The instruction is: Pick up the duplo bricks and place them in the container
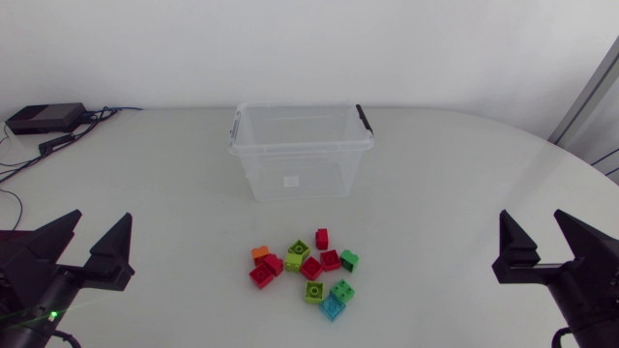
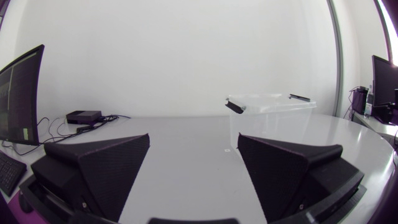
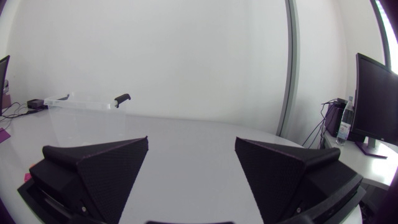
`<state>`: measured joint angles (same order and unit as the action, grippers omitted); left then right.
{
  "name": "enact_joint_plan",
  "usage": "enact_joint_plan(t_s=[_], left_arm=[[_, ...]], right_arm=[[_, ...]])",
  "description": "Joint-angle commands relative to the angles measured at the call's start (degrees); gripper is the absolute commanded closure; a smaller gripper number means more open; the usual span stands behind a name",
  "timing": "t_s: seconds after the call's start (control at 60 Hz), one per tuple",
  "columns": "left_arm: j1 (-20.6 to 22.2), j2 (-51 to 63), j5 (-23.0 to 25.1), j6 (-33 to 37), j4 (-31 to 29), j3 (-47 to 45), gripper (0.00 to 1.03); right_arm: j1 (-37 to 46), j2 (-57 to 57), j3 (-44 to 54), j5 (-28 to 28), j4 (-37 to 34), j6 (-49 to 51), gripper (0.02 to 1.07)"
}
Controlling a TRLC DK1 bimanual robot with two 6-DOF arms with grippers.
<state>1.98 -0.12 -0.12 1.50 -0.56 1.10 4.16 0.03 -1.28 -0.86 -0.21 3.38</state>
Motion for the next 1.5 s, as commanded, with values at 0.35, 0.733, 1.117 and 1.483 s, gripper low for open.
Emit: enact_joint_plan(t_s=[0.35, 0.733, 1.117, 1.483], left_arm=[[-0.8, -0.7, -0.2, -0.4, 0.0, 1.2, 0.05], [4.7, 18.6, -0.1, -0.6, -4.7, 18.9, 0.05], [11.8, 56.5, -0.1, 4.4, -11.9, 34.4, 0.06], [19.0, 82.5, 0.9, 26.5, -19.6, 44.7, 0.07]], right_arm=[[-2.5, -0.4, -1.4, -0.2, -1.6, -0.7, 0.07], [-8.1, 19.8, -15.1, 0.3, 0.0, -0.9, 0.07], [-12.9, 40.3, -21.7, -0.8, -1.8, -1.1, 0.07], [-14.4, 55.3, -29.4, -5.8, -14.5, 0.2, 0.07]])
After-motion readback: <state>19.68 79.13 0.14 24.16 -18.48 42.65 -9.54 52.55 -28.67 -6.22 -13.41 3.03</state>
